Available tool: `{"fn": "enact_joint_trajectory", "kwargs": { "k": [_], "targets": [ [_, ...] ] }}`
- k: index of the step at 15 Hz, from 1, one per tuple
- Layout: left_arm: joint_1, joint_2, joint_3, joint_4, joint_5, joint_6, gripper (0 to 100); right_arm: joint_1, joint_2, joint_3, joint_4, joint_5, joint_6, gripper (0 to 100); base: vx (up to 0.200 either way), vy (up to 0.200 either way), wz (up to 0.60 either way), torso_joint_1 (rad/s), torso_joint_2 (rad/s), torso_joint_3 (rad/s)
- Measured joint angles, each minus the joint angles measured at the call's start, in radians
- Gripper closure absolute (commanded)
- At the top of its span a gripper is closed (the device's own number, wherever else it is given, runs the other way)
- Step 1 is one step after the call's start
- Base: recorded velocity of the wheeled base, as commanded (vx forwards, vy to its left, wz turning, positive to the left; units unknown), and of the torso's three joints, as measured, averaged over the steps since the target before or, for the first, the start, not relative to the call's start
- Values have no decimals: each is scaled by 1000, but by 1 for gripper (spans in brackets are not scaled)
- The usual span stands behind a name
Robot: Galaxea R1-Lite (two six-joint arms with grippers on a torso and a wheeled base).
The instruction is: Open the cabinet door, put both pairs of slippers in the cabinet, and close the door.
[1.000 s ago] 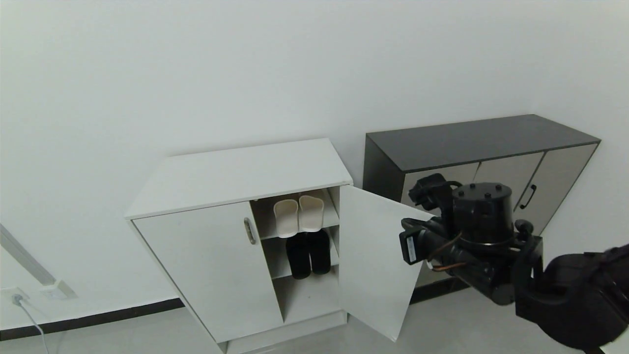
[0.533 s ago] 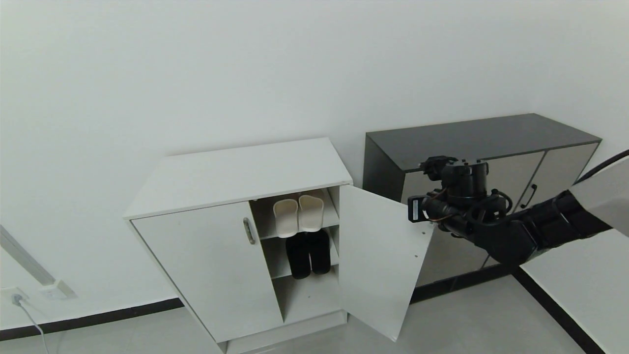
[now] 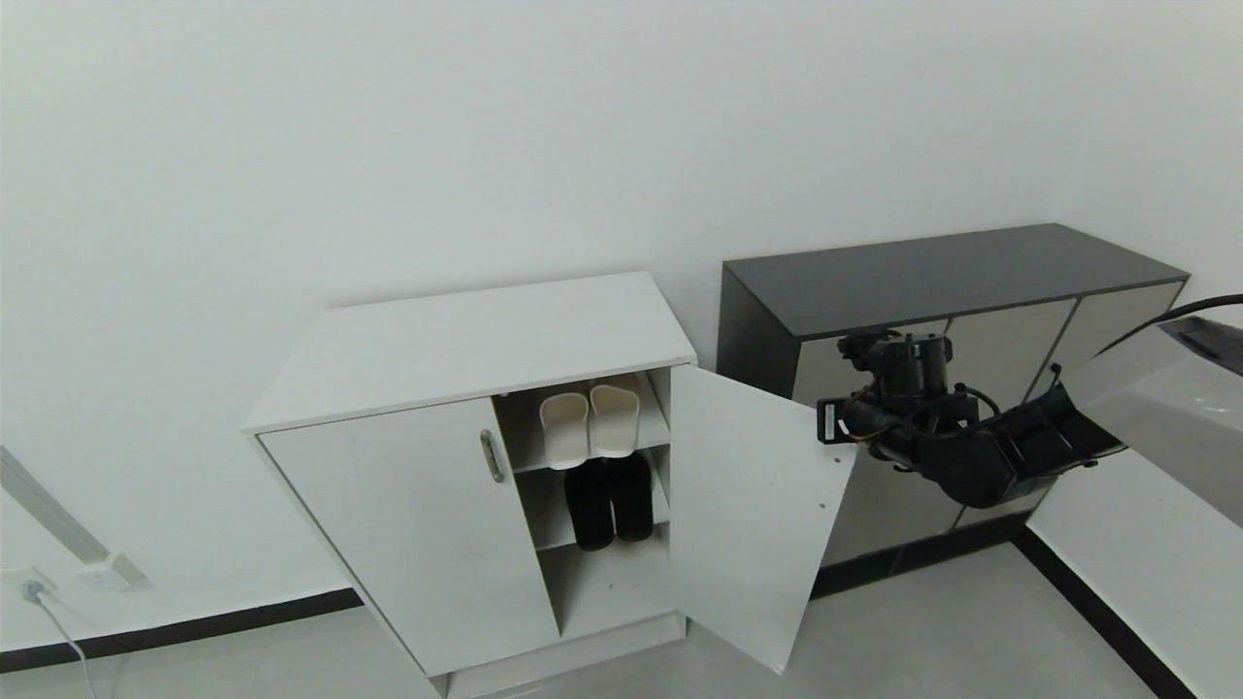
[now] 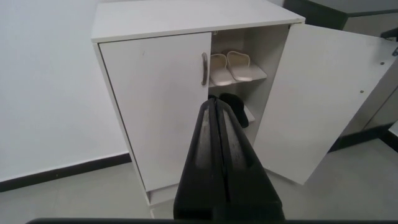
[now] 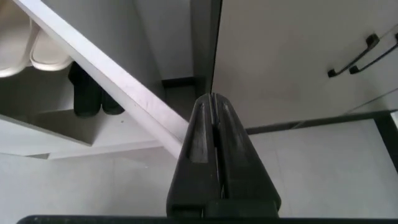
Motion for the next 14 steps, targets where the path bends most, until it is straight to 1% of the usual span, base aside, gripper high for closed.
{"fn": "enact_joint_trajectory", "kwargs": {
  "k": [4,7,11,14],
  "targets": [
    [0,0,0,0,0,0,100,13,-6,23,-1,-1,0,100,0,0,0,0,0,0],
    [0,0,0,0,0,0,100,80,-64,107,0,-1,-2,100,0,0,0,0,0,0],
    [0,0,0,0,0,0,100,211,-178,259,-10,-3,-4,100,0,0,0,0,0,0],
    [0,0,0,0,0,0,100,246,-255,320,-11,-2,-13,100,0,0,0,0,0,0]
  ]
}}
